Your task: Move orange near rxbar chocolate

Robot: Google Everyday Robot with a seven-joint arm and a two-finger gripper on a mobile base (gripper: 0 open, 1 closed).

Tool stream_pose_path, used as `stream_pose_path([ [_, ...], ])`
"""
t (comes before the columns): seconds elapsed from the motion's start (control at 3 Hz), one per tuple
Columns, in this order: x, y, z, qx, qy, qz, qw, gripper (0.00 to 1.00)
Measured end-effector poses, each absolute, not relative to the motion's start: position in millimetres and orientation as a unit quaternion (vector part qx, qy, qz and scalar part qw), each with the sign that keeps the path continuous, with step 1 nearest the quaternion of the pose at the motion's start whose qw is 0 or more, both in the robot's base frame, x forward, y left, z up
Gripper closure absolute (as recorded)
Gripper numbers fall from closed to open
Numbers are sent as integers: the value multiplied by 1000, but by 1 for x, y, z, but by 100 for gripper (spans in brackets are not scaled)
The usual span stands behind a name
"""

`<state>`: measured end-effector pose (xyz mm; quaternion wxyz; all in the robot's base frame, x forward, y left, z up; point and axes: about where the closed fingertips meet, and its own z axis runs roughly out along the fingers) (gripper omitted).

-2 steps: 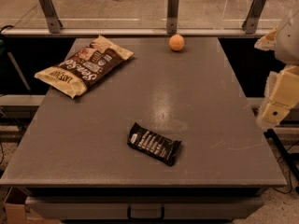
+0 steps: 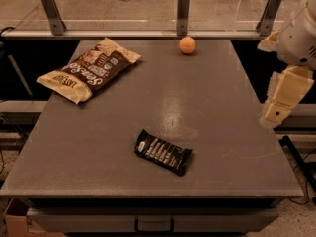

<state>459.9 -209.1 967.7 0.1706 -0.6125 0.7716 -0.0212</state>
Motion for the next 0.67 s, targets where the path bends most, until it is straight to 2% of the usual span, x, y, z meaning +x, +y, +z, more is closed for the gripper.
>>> stream_pose_path([
  [0.67, 589, -152, 926, -648, 719, 23, 248, 0],
])
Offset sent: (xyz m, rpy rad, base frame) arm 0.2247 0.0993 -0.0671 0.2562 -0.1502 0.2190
